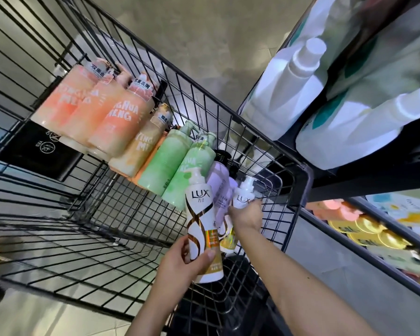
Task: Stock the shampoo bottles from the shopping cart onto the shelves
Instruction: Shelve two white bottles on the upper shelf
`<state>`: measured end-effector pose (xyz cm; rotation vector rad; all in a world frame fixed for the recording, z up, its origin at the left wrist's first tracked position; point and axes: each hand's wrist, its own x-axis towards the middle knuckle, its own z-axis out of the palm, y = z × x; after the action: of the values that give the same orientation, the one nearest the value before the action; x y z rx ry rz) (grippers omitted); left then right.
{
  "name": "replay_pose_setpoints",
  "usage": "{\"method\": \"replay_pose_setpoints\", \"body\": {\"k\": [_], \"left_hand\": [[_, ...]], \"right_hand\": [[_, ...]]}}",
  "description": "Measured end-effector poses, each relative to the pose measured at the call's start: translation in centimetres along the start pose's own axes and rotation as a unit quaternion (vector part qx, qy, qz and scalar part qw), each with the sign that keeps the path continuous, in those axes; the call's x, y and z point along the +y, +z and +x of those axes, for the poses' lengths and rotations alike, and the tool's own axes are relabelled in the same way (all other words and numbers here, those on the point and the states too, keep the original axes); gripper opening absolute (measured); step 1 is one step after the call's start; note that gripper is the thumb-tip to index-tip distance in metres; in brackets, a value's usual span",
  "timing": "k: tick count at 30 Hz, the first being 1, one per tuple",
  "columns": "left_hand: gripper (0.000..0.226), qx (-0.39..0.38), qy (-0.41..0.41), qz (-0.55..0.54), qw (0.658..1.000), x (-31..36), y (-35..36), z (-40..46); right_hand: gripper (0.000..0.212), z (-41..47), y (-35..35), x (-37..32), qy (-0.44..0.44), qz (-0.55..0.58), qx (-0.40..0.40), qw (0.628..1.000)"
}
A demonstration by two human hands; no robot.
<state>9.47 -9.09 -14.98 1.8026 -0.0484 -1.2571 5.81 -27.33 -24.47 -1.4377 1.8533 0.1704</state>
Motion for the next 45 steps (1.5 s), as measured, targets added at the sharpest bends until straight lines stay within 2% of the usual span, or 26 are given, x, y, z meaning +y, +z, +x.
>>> {"method": "replay_pose_setpoints", "body": {"k": [4,7,9,12,14,16,18,19,22,24,26,28,30,35,45], "left_hand": [[0.019,0.0,-0.007,-0.024,1.0,0.7,0.0,-1.0],[0.017,-0.001,-0.008,-0.043,0.999,1.8,0.0,-2.9],[0.038,0.001,0.002,-0.046,0.999,2.6,0.0,-4.6],[0.089,0.008,0.027,-0.022,0.999,4.3,0.4,-6.5],[0.09,0.002,0.048,0.005,0.999,6.0,1.3,-7.8],[0.088,-0.043,0.083,0.044,0.995,8.0,2.7,-9.2],[0.062,-0.077,0.103,0.066,0.99,10.6,4.8,-10.8],[0.06,-0.086,0.118,0.088,0.985,12.0,6.0,-11.7],[0.107,-0.153,0.216,0.152,0.952,15.7,9.9,-13.4],[0.095,-0.189,0.242,0.126,0.943,18.6,13.6,-15.4],[0.092,-0.241,0.254,0.068,0.934,21.2,17.8,-16.7],[0.106,-0.263,0.273,0.059,0.924,22.9,21.9,-17.5],[0.106,-0.271,0.298,0.056,0.914,24.7,25.7,-18.6],[0.065,-0.281,0.391,0.074,0.873,28.7,34.3,-22.3],[0.058,-0.316,0.471,0.069,0.82,34.9,44.2,-26.5]], "right_hand": [[0.043,-3.7,-2.0,0.2,-0.103,0.026,-0.059,0.993],[0.031,-7.1,-5.9,0.0,-0.138,0.123,-0.128,0.974],[0.033,-9.3,-9.0,0.1,-0.143,0.199,-0.171,0.954],[0.03,-11.8,-14.4,0.3,-0.153,0.262,-0.181,0.935],[0.025,-13.1,-18.3,0.9,-0.157,0.301,-0.188,0.922],[0.033,-14.3,-22.3,2.0,-0.167,0.339,-0.181,0.908],[0.056,-15.3,-26.3,3.2,-0.176,0.381,-0.161,0.893],[0.069,-15.6,-28.4,3.7,-0.185,0.395,-0.148,0.887],[0.081,-16.4,-35.1,5.0,-0.229,0.411,-0.124,0.874],[0.081,-16.8,-40.1,5.8,-0.267,0.41,-0.113,0.865],[0.075,-16.8,-44.9,6.7,-0.308,0.402,-0.082,0.858],[0.058,-16.7,-49.5,7.5,-0.342,0.401,-0.058,0.848],[0.05,-16.3,-53.9,8.5,-0.375,0.393,-0.033,0.839],[0.057,-14.7,-62.8,11.4,-0.425,0.387,0.041,0.817],[0.049,-14.2,-73.4,14.0,-0.484,0.408,0.096,0.768]]}}
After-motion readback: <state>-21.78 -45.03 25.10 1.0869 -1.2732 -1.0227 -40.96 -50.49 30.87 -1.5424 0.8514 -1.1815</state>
